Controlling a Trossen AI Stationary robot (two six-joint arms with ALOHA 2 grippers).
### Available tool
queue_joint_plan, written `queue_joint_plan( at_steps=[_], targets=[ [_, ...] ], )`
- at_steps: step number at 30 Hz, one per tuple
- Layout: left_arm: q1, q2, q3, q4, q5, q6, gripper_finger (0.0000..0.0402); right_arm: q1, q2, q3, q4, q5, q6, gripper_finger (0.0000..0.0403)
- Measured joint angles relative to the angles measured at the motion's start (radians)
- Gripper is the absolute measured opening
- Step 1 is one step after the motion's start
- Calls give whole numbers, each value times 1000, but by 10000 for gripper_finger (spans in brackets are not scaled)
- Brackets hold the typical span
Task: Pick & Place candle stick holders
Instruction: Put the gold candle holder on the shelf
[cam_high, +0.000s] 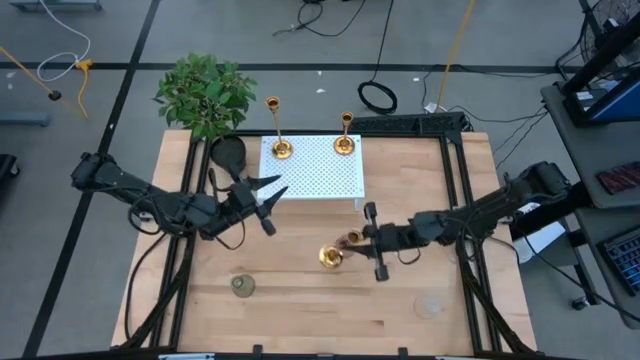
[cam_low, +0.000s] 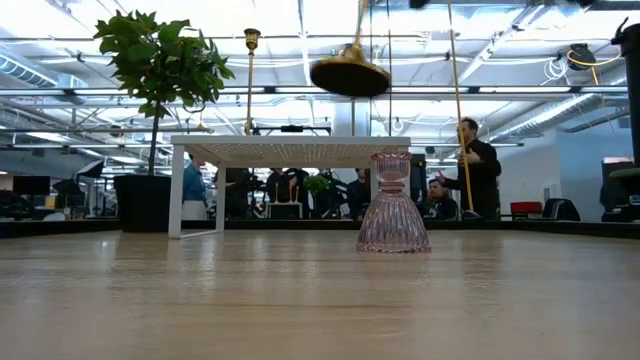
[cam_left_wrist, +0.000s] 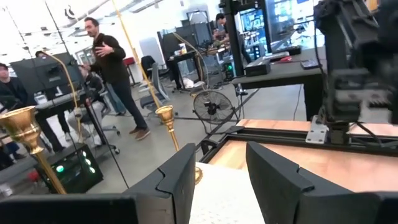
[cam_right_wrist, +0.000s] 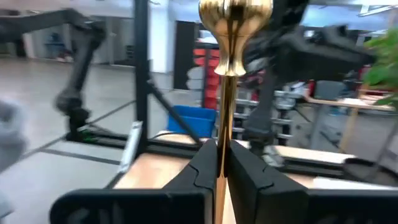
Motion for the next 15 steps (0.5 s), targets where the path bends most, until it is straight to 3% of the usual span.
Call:
queue_joint_plan(
  at_steps=[7, 15],
  targets=[
    [-35, 0, 0, 24, -1, -1, 150, -117, 8, 178, -143, 18, -2, 10],
    [-86, -12, 0, 55, -35, 49, 149, -286, 142, 301, -205, 14, 2, 10]
  ],
)
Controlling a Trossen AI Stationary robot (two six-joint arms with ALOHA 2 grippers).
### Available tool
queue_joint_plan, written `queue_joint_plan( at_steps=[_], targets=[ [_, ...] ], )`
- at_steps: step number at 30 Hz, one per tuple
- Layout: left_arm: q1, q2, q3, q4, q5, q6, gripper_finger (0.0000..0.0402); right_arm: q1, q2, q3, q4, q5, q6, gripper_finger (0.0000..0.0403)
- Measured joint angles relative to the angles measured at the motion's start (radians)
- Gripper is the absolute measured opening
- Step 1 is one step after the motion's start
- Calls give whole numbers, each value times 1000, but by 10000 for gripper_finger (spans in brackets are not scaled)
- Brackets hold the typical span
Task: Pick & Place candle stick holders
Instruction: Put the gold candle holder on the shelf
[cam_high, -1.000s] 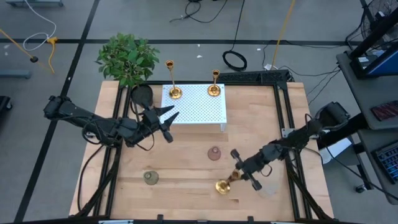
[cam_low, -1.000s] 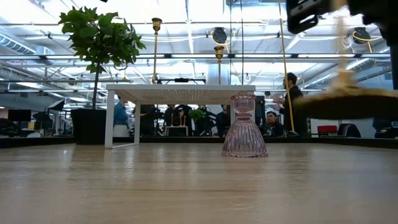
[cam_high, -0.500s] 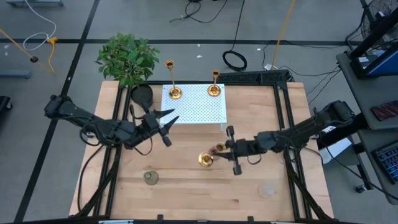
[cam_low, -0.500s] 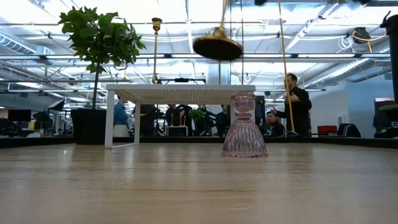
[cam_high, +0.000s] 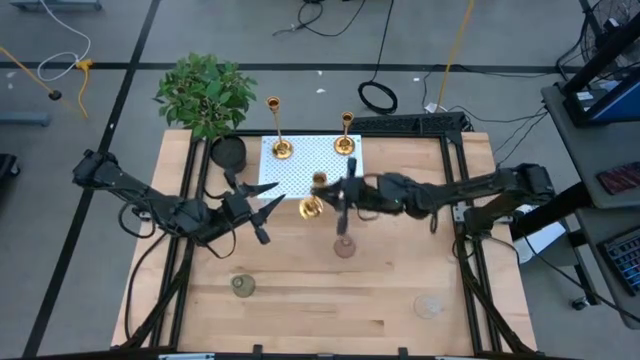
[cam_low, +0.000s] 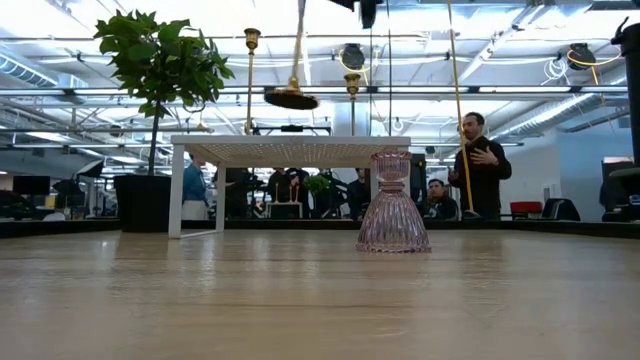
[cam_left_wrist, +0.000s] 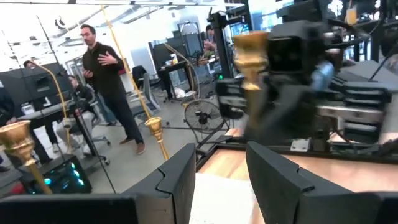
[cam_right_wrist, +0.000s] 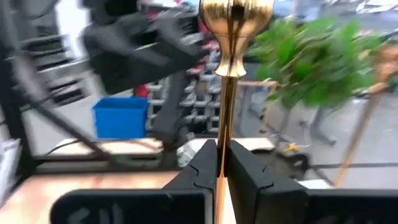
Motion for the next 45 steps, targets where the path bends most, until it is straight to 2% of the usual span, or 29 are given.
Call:
queue_joint_plan(
  at_steps=[6, 15, 21, 24, 27, 39, 45],
  targets=[
    [-20, -1, 0, 0, -41, 3, 150, -126, 40, 87, 3, 3, -43, 10],
    [-20, -1, 0, 6, -62, 12, 149, -273, 55, 111, -17, 3, 23, 10],
    [-19, -1, 0, 13, -72, 27, 150, -290, 142, 111, 79, 12, 48, 10],
    [-18, -1, 0, 13, -80, 29, 150, -289, 185, 109, 96, 112, 17, 10],
    [-18, -1, 0, 13, -80, 29, 150, -293, 191, 109, 110, 163, 8, 10],
    [-18, -1, 0, 16, -80, 29, 150, -331, 191, 110, 41, 158, 44, 10],
    [-18, -1, 0, 16, -113, 33, 150, -333, 203, 110, 62, 154, 48, 16]
  ],
)
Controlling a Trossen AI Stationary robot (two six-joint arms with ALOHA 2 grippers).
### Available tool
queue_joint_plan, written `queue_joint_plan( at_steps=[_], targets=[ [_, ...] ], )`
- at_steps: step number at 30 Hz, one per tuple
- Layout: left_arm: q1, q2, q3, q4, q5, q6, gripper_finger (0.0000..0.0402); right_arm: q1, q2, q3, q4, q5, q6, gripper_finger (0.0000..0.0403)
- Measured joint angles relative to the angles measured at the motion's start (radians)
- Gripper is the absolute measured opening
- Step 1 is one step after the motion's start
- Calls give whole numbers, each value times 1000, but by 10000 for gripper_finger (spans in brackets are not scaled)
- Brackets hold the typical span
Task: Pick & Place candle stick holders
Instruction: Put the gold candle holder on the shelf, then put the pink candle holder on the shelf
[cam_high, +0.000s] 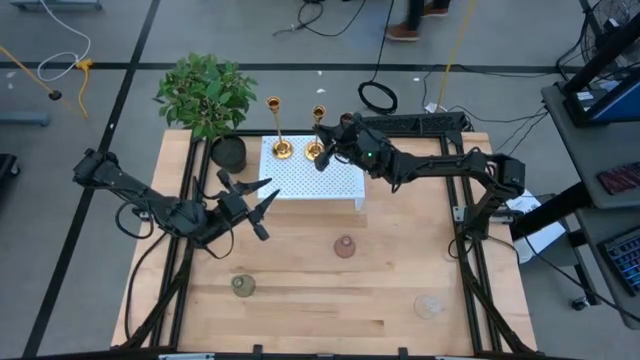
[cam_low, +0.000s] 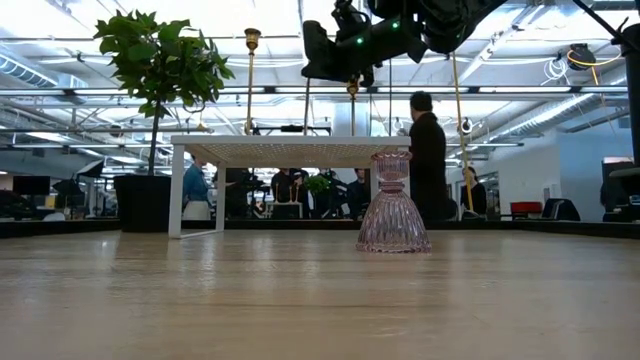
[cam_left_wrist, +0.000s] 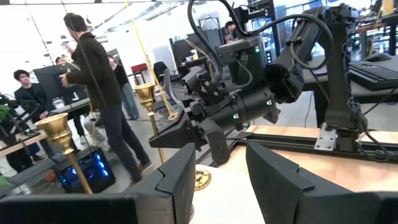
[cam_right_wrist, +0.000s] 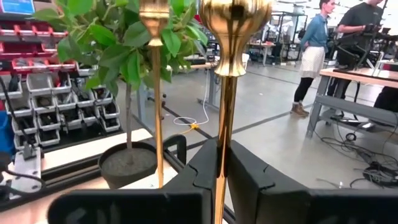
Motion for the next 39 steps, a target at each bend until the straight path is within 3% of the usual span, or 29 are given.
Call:
queue_joint_plan(
  at_steps=[6, 12, 28, 39],
  targets=[
    [0, 0, 0, 0, -8, 3, 149, -3, 0, 0, -4, -3, -3, 26],
    [0, 0, 0, 0, -8, 3, 149, -3, 0, 0, 1, -103, 23, 32],
    [0, 0, 0, 0, -8, 3, 150, -21, -1, 0, 6, -103, 20, 122],
    [0, 0, 0, 0, -8, -8, 150, 27, -12, 0, 24, -97, -88, 117]
  ],
)
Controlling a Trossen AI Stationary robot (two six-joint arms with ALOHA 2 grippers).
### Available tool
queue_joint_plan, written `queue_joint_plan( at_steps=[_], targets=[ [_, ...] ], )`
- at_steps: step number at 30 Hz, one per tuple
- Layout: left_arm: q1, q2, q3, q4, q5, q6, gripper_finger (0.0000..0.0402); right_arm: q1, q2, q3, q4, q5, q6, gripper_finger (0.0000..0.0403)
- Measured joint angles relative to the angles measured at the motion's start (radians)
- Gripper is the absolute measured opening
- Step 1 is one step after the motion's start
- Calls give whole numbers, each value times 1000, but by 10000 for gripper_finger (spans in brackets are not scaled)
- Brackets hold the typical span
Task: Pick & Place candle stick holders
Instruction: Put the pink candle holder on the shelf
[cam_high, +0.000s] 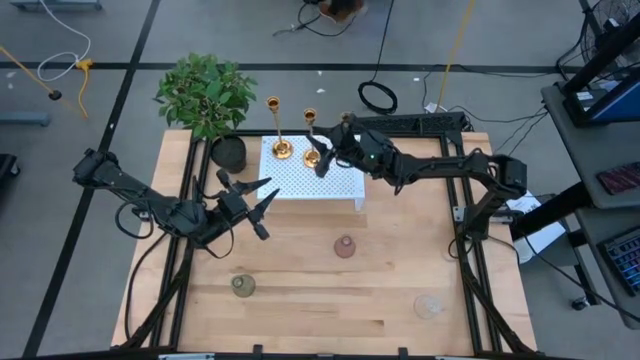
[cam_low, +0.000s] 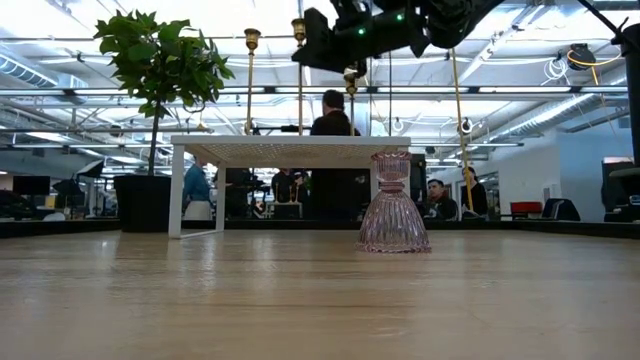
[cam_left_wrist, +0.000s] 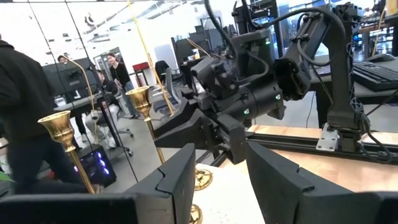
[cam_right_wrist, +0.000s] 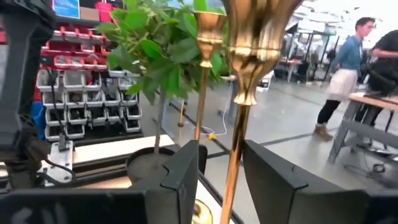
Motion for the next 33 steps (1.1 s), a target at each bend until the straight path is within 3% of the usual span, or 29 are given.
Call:
queue_joint_plan(
  at_steps=[6, 18, 28, 33],
  targets=[
    [0, 0, 0, 0, 0, -3, 150, 11, 1, 0, 3, 103, -73, 128],
    [-9, 0, 0, -12, 0, -15, 150, 30, -4, 0, -6, 128, -79, 178],
    [-104, 0, 0, -75, -61, 37, 150, 113, -157, -34, -255, 180, -64, 185],
    [-187, -4, 0, -169, -105, -34, 150, 175, -267, -111, -362, 176, -61, 184]
  ],
)
